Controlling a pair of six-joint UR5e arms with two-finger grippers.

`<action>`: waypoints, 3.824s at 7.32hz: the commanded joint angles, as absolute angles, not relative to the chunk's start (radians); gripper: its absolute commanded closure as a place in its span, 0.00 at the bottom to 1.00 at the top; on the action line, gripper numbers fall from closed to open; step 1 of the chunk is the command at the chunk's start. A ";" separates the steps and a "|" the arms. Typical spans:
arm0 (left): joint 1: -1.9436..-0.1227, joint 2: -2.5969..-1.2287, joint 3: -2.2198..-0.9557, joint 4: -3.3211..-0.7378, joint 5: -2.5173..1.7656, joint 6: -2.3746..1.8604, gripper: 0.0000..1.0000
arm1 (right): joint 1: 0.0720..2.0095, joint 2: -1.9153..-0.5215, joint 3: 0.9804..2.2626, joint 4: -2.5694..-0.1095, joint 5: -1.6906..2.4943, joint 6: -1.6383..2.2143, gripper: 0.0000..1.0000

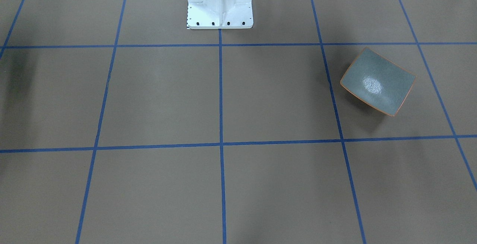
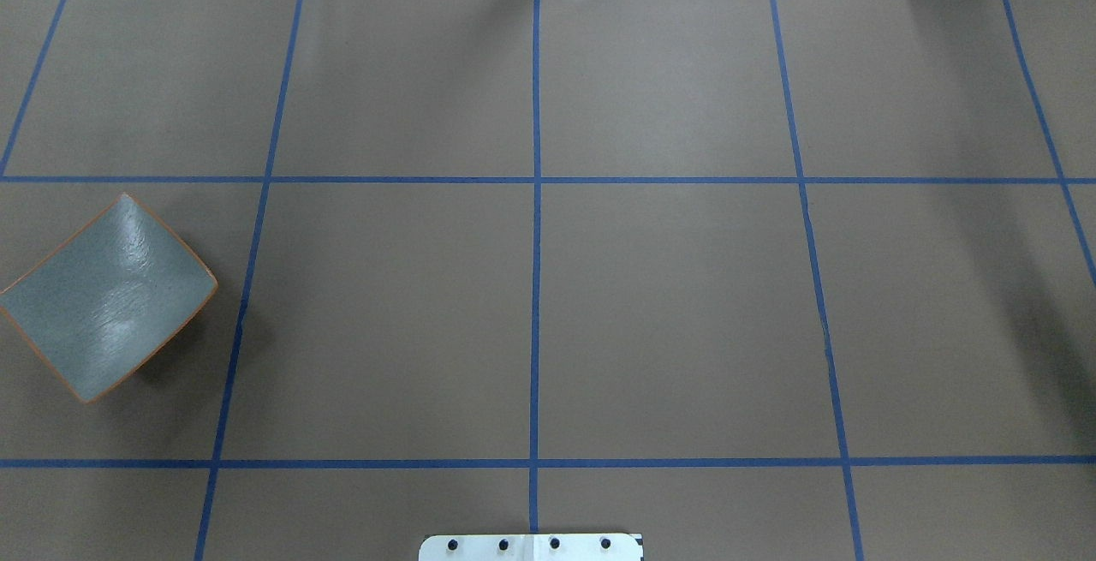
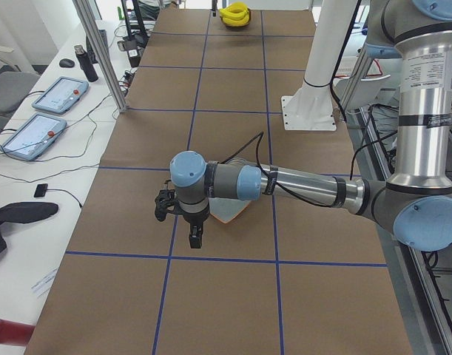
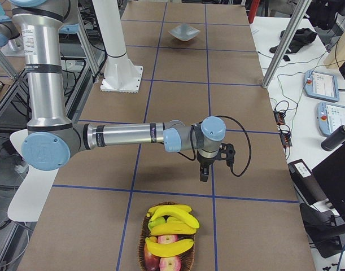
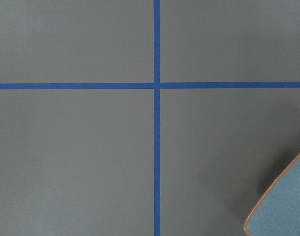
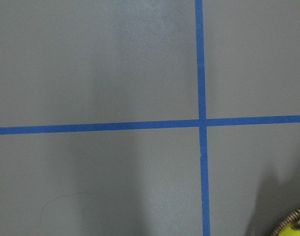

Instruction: Transfer all bananas from basket to plate

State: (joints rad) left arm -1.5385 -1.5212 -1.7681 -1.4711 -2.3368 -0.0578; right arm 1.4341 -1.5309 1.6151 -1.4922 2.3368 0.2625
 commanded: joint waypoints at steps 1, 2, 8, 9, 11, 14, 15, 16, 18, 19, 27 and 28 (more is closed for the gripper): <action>-1.537 -1.522 -1.769 -1.473 -2.338 -0.058 0.00 | 1.434 -1.532 1.620 -1.491 2.341 0.273 0.00; -1.537 -1.523 -1.769 -1.473 -2.338 -0.060 0.00 | 1.434 -1.532 1.620 -1.491 2.339 0.276 0.00; -1.537 -1.522 -1.770 -1.471 -2.339 -0.060 0.00 | 1.434 -1.563 1.644 -1.476 2.297 0.279 0.00; -1.537 -1.514 -1.773 -1.473 -2.339 -0.058 0.00 | 1.434 -1.563 1.644 -1.477 2.239 0.290 0.01; -1.537 -1.509 -1.784 -1.473 -2.339 -0.058 0.00 | 1.433 -1.562 1.640 -1.479 2.107 0.360 0.09; -1.537 -1.509 -1.786 -1.474 -2.338 -0.057 0.00 | 1.433 -1.554 1.528 -1.482 2.088 0.362 0.11; -1.537 -1.509 -1.787 -1.474 -2.338 -0.055 0.00 | 1.433 -1.551 1.505 -1.479 2.062 0.365 0.11; -1.537 -1.511 -1.790 -1.474 -2.338 -0.055 0.00 | 1.433 -1.551 1.503 -1.480 2.031 0.414 0.11; -1.537 -1.509 -1.827 -1.474 -2.338 -0.057 0.00 | 1.433 -1.552 1.482 -1.490 1.968 0.425 0.11; -1.539 -1.508 -1.841 -1.474 -2.338 -0.057 0.00 | 1.433 -1.551 1.471 -1.489 1.967 0.442 0.11; -1.539 -1.493 -1.905 -1.474 -2.338 -0.057 0.00 | 1.411 -1.539 1.394 -1.485 1.922 0.575 0.15; -1.539 -1.493 -1.919 -1.474 -2.338 -0.057 0.00 | 1.411 -1.539 1.381 -1.479 1.921 0.574 0.16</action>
